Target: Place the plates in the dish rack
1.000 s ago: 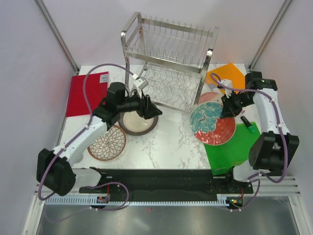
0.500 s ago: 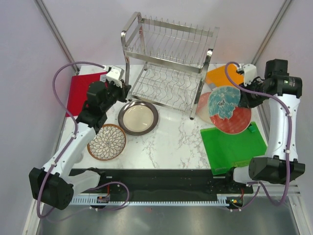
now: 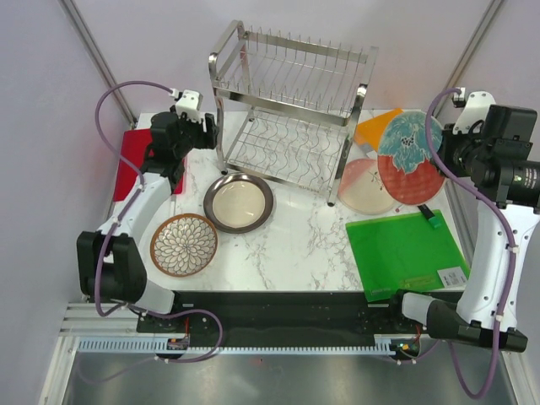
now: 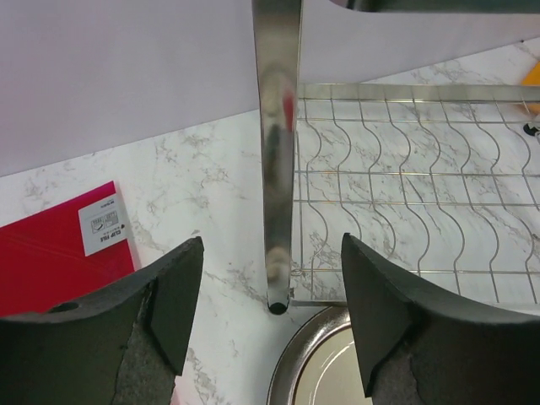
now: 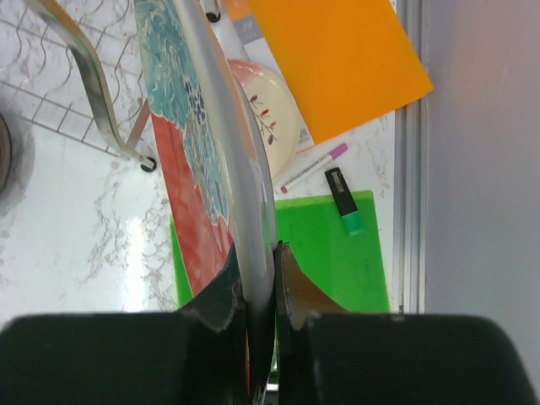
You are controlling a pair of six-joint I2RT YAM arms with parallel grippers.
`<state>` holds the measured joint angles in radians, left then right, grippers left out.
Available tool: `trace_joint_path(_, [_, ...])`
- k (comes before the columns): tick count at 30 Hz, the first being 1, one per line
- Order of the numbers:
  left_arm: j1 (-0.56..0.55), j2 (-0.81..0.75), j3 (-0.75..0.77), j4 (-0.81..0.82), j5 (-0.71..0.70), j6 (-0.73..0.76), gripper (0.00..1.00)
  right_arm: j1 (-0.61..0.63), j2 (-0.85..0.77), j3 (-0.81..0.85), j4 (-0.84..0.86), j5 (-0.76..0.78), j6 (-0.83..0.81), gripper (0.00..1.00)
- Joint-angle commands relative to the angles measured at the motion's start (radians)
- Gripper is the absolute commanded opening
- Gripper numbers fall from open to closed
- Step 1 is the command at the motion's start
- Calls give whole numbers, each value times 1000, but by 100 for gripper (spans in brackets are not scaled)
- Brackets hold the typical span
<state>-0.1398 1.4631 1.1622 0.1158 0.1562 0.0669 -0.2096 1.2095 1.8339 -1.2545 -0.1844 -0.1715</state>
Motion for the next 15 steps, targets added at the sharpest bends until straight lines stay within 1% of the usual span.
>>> trace_joint_path(1, [-1, 72, 83, 82, 71, 39, 74, -2, -8, 102, 263, 45, 205, 0])
trace_joint_path(3, [-1, 120, 102, 93, 63, 39, 74, -2, 10, 143, 297, 60, 257, 0])
trace_joint_path(4, [-1, 135, 123, 93, 59, 40, 74, -4, 18, 187, 311, 97, 324, 0])
trace_joint_path(6, [-1, 160, 137, 93, 54, 48, 73, -4, 44, 240, 364, 112, 362, 0])
trace_joint_path(7, [-1, 161, 142, 93, 51, 47, 73, -4, 54, 295, 383, 118, 381, 0])
trace_joint_path(8, [-1, 161, 140, 93, 51, 45, 73, -4, 80, 327, 401, 147, 435, 0])
trace_joint_path(9, [-1, 157, 134, 91, 57, 45, 73, -4, 99, 362, 421, 148, 450, 0])
trace_joint_path(10, [-1, 151, 122, 90, 60, 40, 73, -2, 122, 446, 423, 148, 463, 0])
trace_joint_path(11, [-1, 146, 114, 87, 62, 34, 73, -4, 165, 487, 425, 170, 496, 0])
trace_joint_path(13, [-1, 126, 87, 81, 71, 28, 73, -4, 197, 574, 449, 201, 513, 0])
trace_joint_path(14, [-1, 118, 76, 76, 71, 22, 73, -2, 218, 593, 460, 251, 521, 0])
trace_joint_path(15, [-1, 111, 68, 68, 72, 19, 73, -2, 219, 594, 510, 264, 549, 0])
